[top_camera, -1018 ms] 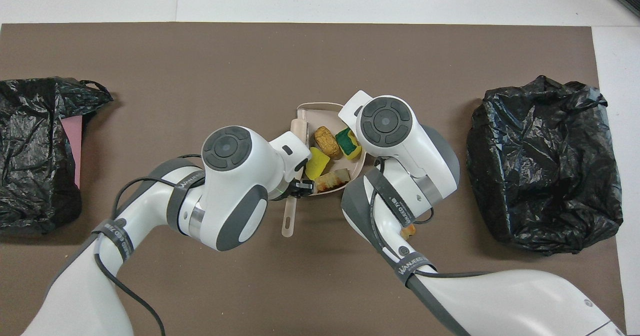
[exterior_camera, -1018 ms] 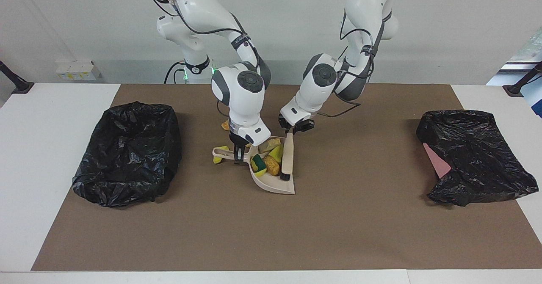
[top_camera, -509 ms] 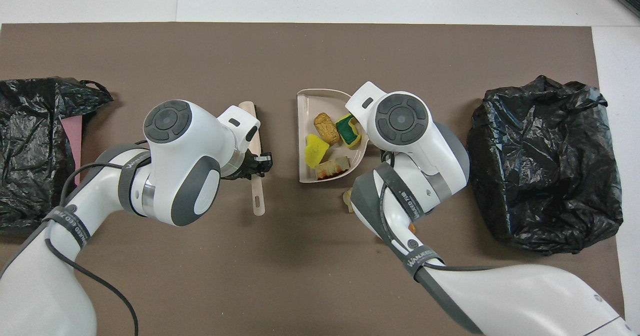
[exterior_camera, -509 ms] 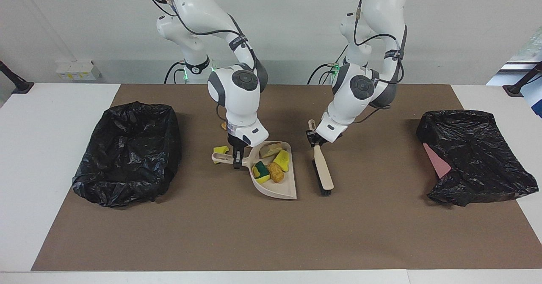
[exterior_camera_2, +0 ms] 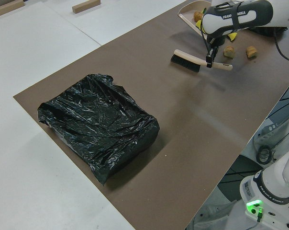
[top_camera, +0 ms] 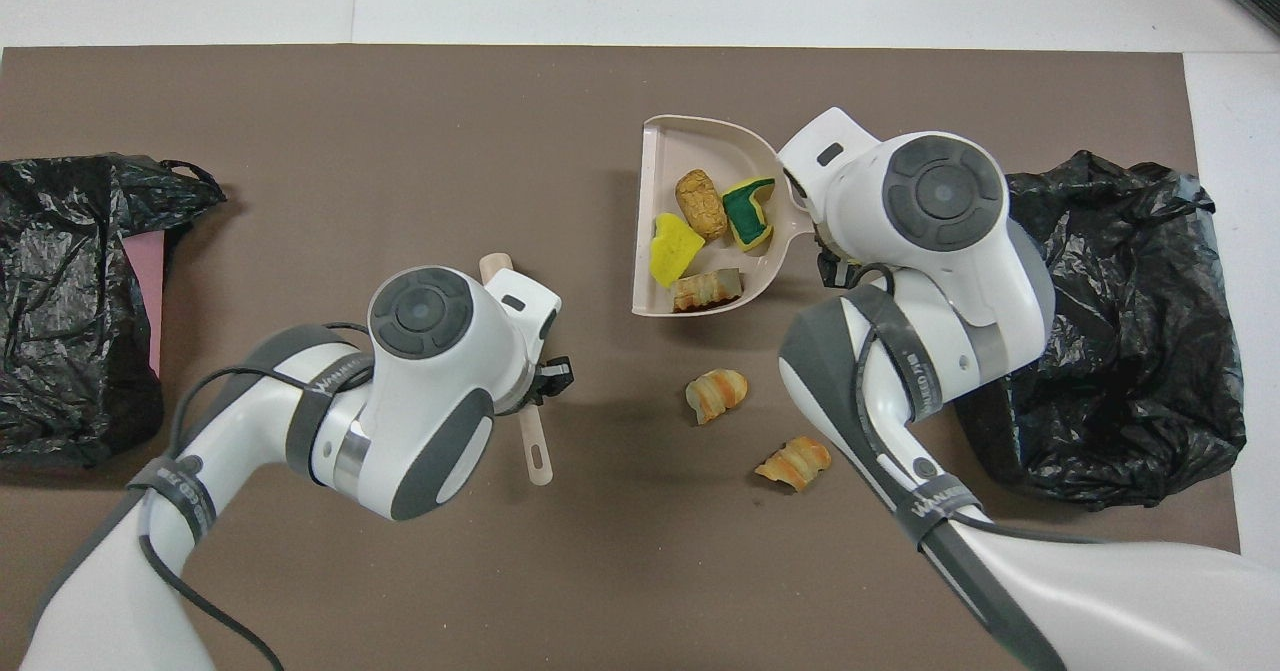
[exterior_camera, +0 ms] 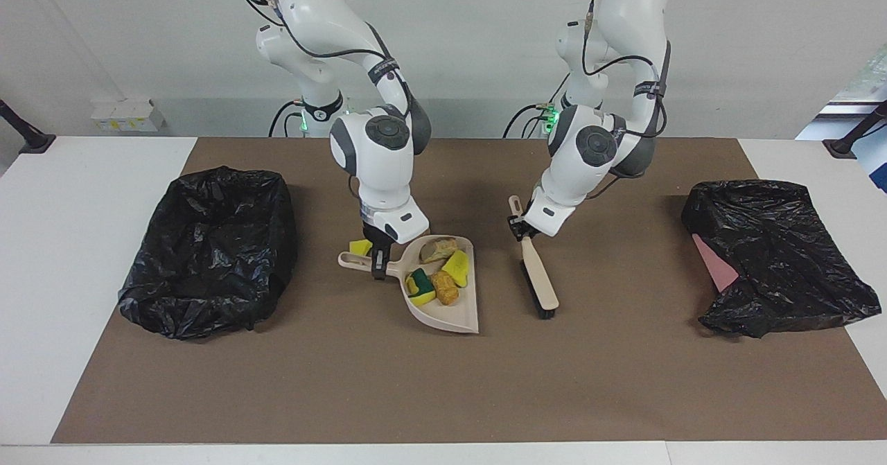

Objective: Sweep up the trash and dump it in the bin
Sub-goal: 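Carry the dustpan to the black bag with the right gripper and tip it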

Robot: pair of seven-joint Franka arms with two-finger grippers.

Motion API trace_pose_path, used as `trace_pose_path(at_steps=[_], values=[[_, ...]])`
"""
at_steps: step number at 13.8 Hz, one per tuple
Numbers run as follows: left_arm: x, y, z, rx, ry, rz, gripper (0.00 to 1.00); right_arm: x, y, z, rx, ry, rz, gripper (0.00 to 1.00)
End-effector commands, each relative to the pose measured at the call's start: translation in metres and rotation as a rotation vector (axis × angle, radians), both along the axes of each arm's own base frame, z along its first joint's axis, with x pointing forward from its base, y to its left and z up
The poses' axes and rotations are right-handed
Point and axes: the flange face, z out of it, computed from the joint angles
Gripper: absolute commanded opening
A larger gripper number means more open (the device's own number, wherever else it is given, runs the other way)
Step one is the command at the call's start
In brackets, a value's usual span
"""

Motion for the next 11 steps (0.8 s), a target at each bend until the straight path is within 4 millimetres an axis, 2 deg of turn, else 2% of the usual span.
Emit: trace_pose_path(at_steps=[1,2,4,6,8,10,11], values=[[-0.054,-0.012,-0.002,0.014,-0.085,0.014,0.00,-0.005,-0.030,0.027,0.027,-0.003,-0.017,0.00],[-0.077,-0.021,-0.003,0.013,-0.105,0.003,0.00,-0.007,-0.041,0.035,0.021,0.005,-0.030,0.00],[-0.109,-0.034,-0.003,0.014,-0.123,0.004,0.00,-0.010,-0.070,0.054,0.015,0.007,-0.069,0.00],[-0.142,-0.045,-0.005,-0.005,-0.153,-0.015,0.00,-0.018,-0.106,0.078,0.006,0.021,-0.114,0.00],[-0.158,-0.048,-0.008,-0.014,-0.160,-0.033,0.00,-0.029,-0.141,0.098,-0.015,0.045,-0.105,0.00],[-0.161,-0.050,-0.008,-0.043,-0.123,-0.002,0.00,-0.050,-0.190,0.120,-0.031,0.099,-0.146,0.00],[-0.163,-0.052,-0.008,-0.039,-0.114,-0.010,0.00,-0.057,-0.218,0.125,-0.035,0.117,-0.180,0.00]])
